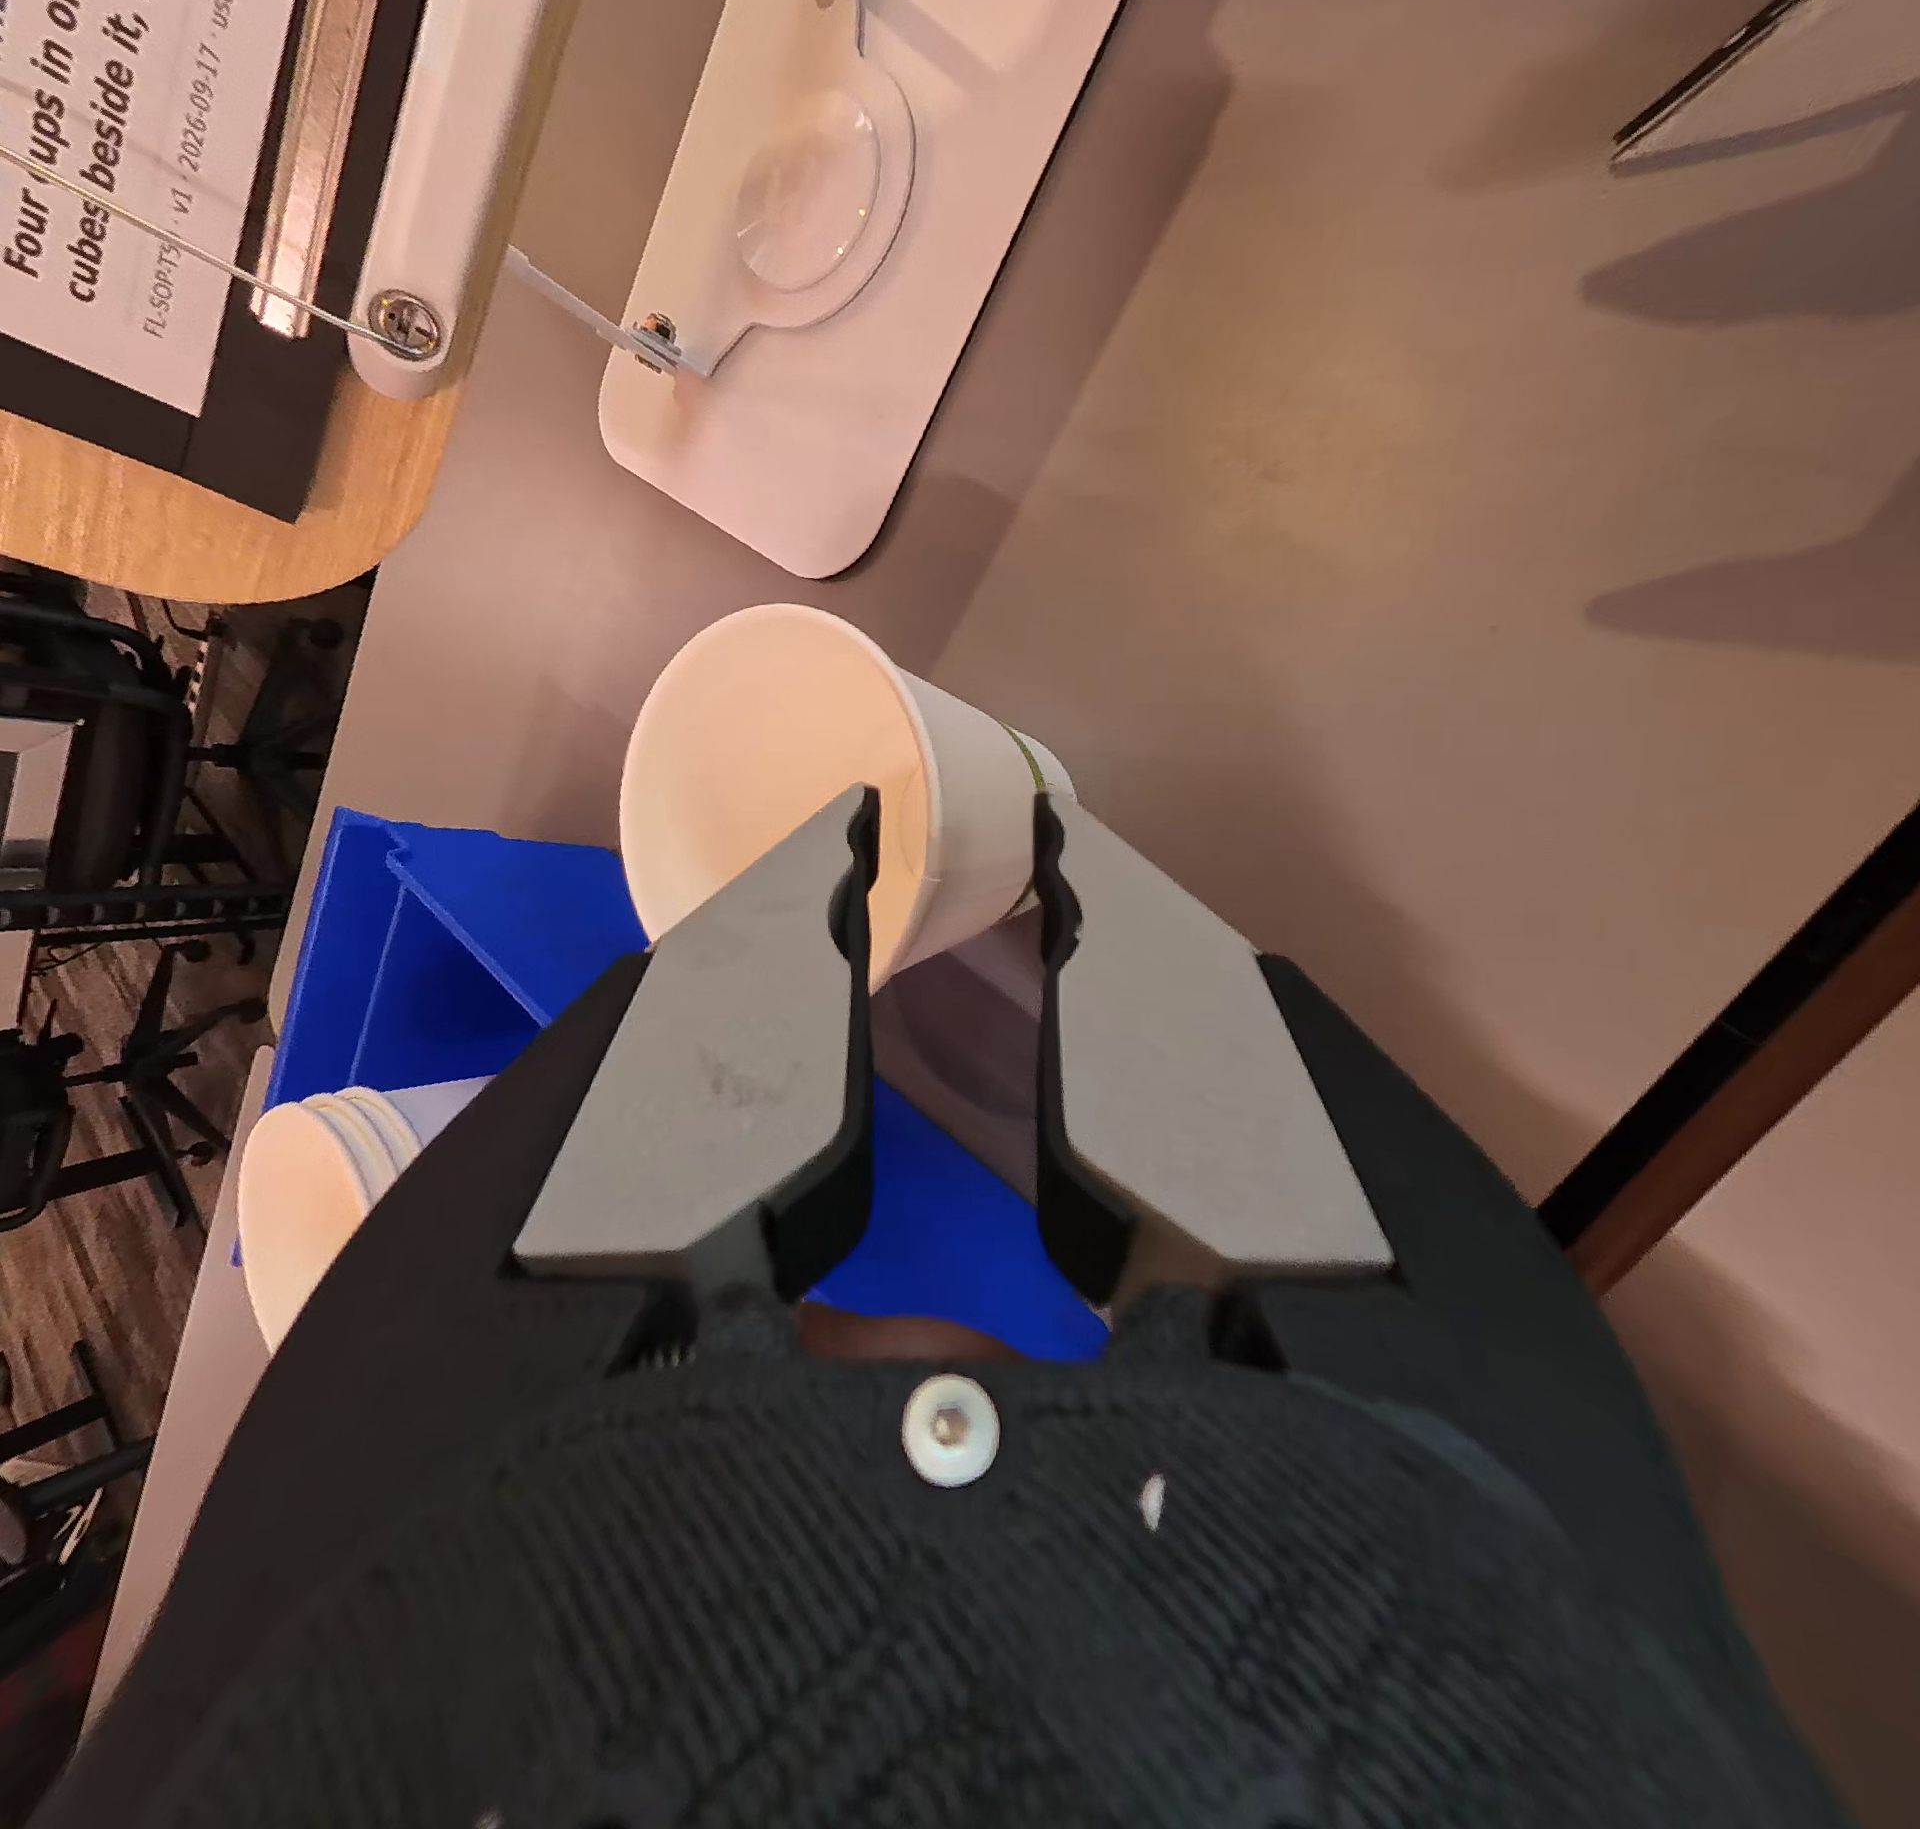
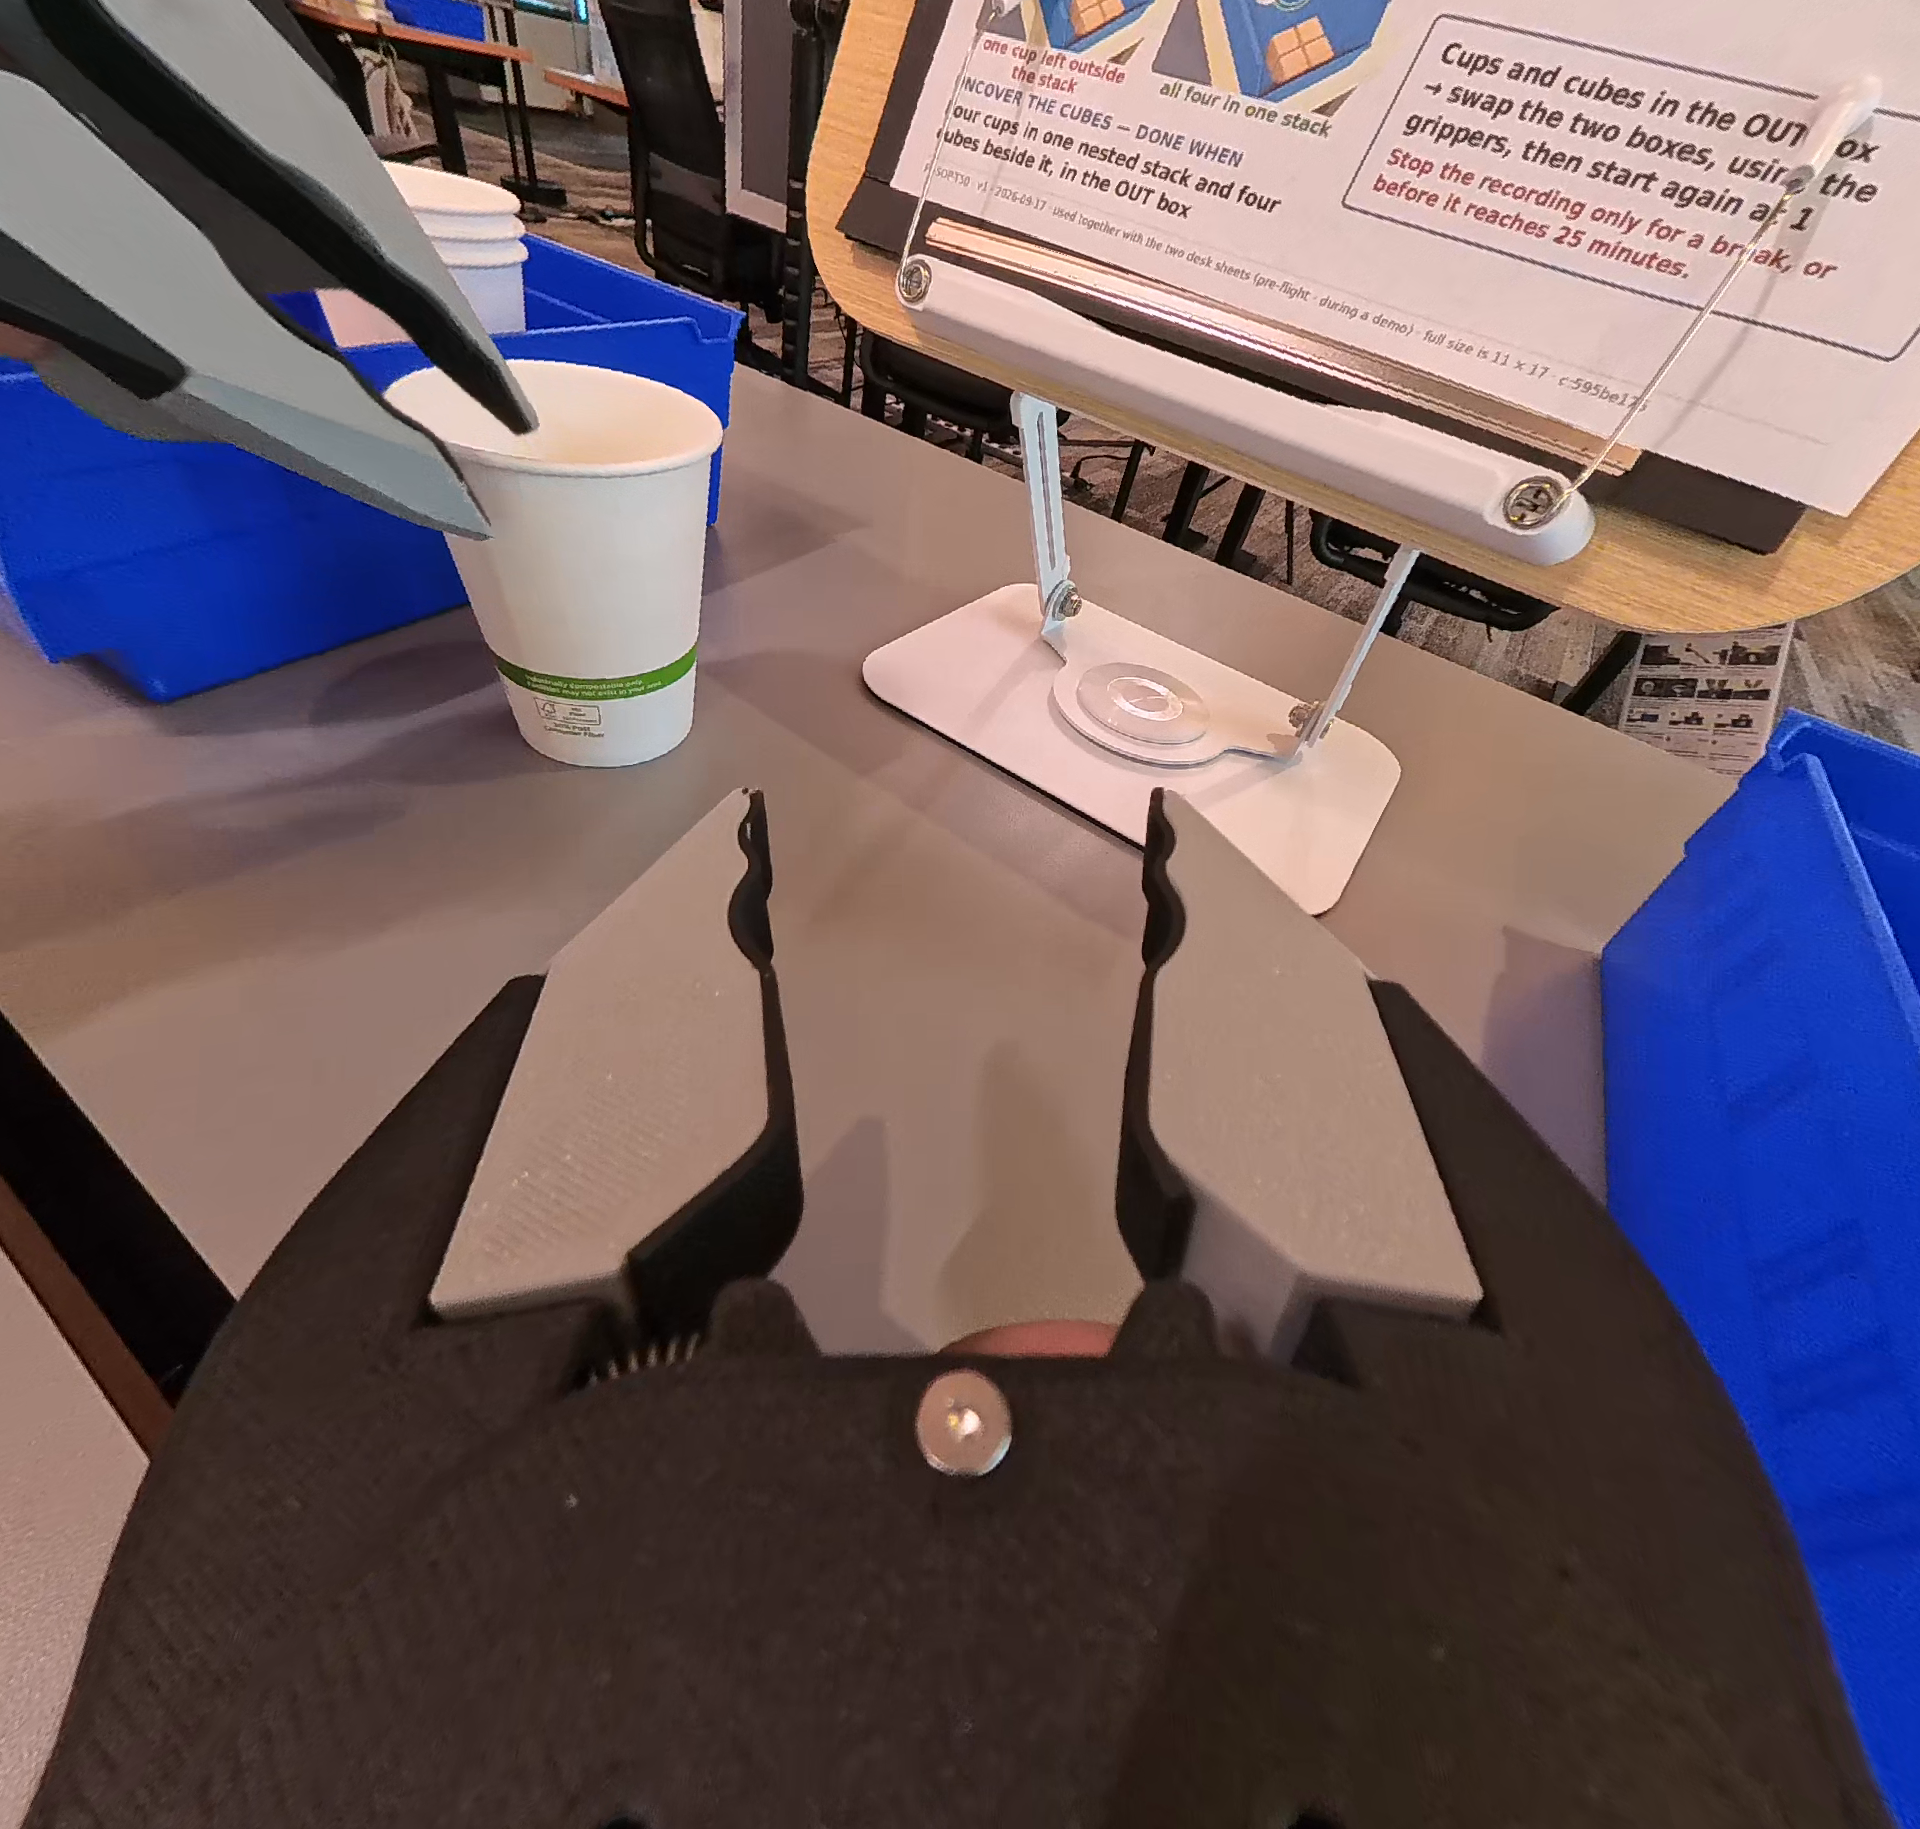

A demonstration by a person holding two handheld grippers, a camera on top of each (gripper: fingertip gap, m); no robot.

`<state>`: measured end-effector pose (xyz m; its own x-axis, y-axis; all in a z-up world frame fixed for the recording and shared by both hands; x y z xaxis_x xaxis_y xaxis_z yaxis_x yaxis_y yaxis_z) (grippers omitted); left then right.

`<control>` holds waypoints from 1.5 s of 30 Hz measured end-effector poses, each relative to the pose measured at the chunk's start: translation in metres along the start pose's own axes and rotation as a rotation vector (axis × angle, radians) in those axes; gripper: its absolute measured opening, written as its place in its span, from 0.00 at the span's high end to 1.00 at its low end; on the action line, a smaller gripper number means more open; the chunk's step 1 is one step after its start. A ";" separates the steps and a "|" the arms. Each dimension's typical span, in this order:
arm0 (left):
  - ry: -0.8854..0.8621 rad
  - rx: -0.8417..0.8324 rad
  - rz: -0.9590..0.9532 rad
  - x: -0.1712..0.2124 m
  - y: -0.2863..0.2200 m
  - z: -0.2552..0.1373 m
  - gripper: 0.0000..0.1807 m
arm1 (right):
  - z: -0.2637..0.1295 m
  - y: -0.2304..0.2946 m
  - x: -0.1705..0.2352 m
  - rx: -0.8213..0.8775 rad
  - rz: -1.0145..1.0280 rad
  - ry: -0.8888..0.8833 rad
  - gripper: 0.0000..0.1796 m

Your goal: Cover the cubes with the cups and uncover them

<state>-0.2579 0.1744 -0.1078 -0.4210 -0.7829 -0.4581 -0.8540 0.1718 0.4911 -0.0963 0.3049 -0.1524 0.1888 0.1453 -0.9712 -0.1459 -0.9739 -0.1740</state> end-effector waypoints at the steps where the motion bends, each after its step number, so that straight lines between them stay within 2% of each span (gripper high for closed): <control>1: -0.004 0.000 -0.001 -0.001 0.000 -0.001 0.84 | 0.000 0.000 0.000 0.000 0.000 -0.001 0.61; 6: -0.008 -0.006 0.007 -0.002 -0.002 -0.008 0.80 | 0.000 0.000 0.000 -0.001 0.000 0.000 0.61; 17: -0.104 -0.039 -0.005 -0.008 0.000 -0.038 0.80 | 0.001 0.000 0.001 -0.002 0.001 0.003 0.61; 32: -0.281 -0.124 -0.185 -0.009 0.027 -0.066 0.79 | 0.001 0.000 0.002 -0.002 0.003 0.006 0.61; 45: -0.377 -0.232 -0.331 0.009 0.057 -0.086 0.80 | 0.001 0.000 0.002 0.002 0.001 0.006 0.61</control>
<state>-0.2843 0.1262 -0.0202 -0.2581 -0.4973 -0.8283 -0.8876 -0.2164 0.4065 -0.0971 0.3052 -0.1542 0.1944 0.1433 -0.9704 -0.1477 -0.9737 -0.1733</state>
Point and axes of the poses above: each gripper's, where its closed fingertips meet, z out along the fingers, x out of its underside, y = z × x across the jaws, the point moved 8 cm from there along -z, back along the fingers, and after that the axes turned 1 degree about -y, right-handed, at the moved point
